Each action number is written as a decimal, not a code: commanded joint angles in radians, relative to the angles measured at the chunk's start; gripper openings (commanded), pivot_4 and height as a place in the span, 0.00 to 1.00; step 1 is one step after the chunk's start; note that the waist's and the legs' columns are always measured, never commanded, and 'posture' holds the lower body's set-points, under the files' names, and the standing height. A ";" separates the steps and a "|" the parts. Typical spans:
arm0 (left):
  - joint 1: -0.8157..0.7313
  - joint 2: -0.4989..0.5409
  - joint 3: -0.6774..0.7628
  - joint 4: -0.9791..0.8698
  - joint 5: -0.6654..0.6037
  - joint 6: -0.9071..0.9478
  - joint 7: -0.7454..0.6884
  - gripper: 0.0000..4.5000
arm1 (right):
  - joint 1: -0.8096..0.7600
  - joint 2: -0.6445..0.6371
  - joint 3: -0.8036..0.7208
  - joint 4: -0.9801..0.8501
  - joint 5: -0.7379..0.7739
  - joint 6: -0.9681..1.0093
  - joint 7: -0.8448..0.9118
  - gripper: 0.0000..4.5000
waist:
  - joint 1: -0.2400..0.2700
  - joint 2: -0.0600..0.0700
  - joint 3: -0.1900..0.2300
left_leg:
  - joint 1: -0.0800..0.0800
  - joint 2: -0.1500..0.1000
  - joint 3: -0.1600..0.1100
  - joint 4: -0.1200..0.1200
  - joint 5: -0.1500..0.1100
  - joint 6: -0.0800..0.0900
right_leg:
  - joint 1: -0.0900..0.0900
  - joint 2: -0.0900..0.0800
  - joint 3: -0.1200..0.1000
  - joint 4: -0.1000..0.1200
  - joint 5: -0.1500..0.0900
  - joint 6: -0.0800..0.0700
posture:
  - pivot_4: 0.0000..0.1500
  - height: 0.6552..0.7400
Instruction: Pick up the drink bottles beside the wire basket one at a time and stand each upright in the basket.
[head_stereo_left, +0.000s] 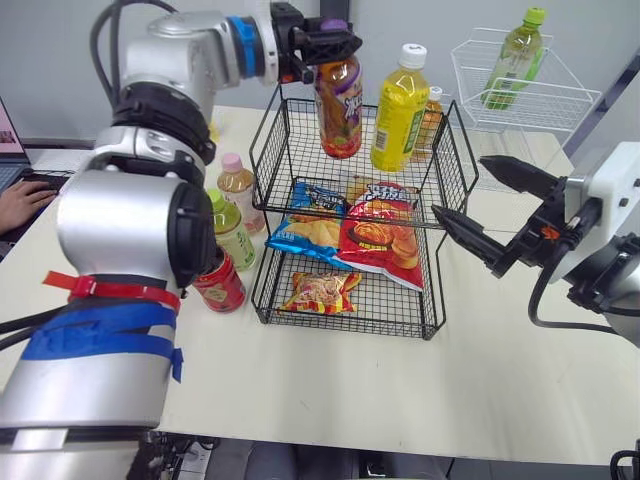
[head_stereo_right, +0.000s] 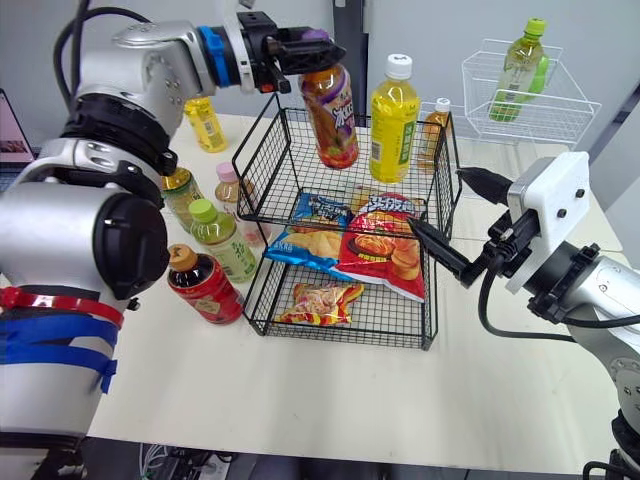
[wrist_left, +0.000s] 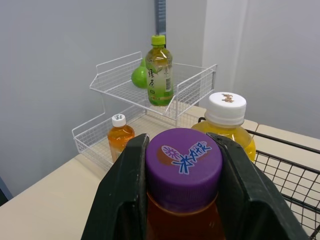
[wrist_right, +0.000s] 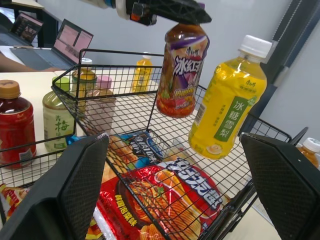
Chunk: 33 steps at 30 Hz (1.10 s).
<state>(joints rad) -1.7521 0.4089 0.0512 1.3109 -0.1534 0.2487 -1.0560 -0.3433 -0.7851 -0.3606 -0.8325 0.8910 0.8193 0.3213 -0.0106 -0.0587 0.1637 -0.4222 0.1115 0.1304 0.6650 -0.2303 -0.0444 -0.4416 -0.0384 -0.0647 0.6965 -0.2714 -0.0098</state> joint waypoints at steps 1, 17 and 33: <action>-0.027 -0.010 0.042 -0.022 -0.001 -0.045 0.034 0.30 | -0.030 -0.015 -0.005 -0.030 0.023 -0.005 -0.030 1.00 | 0.000 0.000 0.000 | 0.000 0.000 0.000 0.000 0.000 0.000 | 0.000 0.000 0.000 0.000 0.000 0.000 | 1.00 0.70; -0.019 -0.024 0.059 -0.017 0.039 -0.012 0.005 0.72 | -0.067 -0.018 0.034 -0.016 0.025 -0.017 -0.086 1.00 | 0.002 0.000 0.000 | 0.000 0.000 -0.001 0.000 0.000 0.000 | 0.000 0.000 0.000 0.001 0.000 0.000 | 1.00 0.70; 0.001 0.145 0.039 -0.103 0.056 -0.014 -0.155 1.00 | -0.113 -0.013 0.077 0.036 -0.018 -0.037 -0.046 1.00 | 0.000 0.000 0.000 | 0.001 0.000 -0.001 0.000 0.000 0.000 | 0.001 0.000 0.000 0.001 0.002 -0.004 | 1.00 0.70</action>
<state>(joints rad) -1.7370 0.5324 0.0895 1.2581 -0.0980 0.2510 -1.1905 -0.4317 -0.7894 -0.2696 -0.7885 0.8835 0.8113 0.2671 -0.0107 -0.0586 0.1636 -0.4212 0.1114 0.1297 0.6655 -0.2301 -0.0446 -0.4410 -0.0384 -0.0649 0.6978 -0.2691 -0.0138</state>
